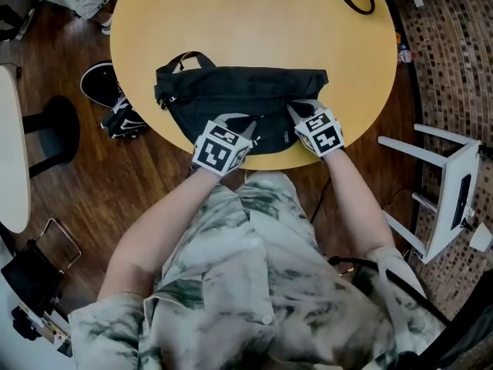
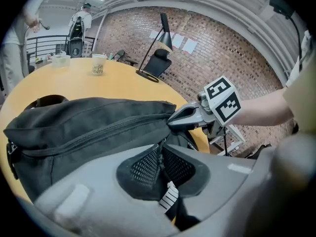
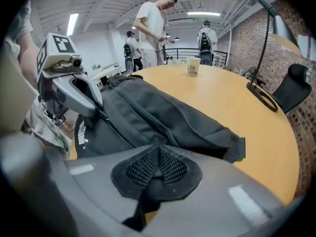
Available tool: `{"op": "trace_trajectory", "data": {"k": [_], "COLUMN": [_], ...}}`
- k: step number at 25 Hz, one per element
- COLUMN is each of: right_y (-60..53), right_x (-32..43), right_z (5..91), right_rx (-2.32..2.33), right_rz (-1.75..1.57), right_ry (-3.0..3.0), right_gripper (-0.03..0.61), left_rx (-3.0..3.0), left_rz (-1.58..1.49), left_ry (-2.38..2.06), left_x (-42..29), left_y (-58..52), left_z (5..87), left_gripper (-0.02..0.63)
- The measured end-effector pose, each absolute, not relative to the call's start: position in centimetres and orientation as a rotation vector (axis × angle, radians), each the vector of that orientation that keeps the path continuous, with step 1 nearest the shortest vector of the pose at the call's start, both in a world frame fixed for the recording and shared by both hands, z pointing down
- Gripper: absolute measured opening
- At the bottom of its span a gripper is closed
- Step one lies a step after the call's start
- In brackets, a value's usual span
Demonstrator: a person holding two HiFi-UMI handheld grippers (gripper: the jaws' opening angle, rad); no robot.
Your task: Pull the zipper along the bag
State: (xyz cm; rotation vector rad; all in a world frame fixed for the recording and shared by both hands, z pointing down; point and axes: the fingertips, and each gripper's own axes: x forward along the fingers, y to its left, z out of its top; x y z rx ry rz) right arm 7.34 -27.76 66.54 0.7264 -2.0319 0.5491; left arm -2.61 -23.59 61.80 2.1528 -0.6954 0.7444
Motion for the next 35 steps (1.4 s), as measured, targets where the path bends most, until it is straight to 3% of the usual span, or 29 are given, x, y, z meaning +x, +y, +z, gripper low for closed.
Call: {"op": "trace_trajectory", "data": {"k": [35], "right_y": [-28.0], "right_x": [8.6], "right_z": [67.1], "right_rx": [0.922], "right_rz": [0.591], "right_ry": [-1.740], "right_gripper": [0.006], "left_rx": [2.196], "left_rz": [0.692], "left_ry": [-0.621], "left_x": [-16.5], "left_y": [-23.8], "left_z": [62.8], "left_gripper": [0.031]}}
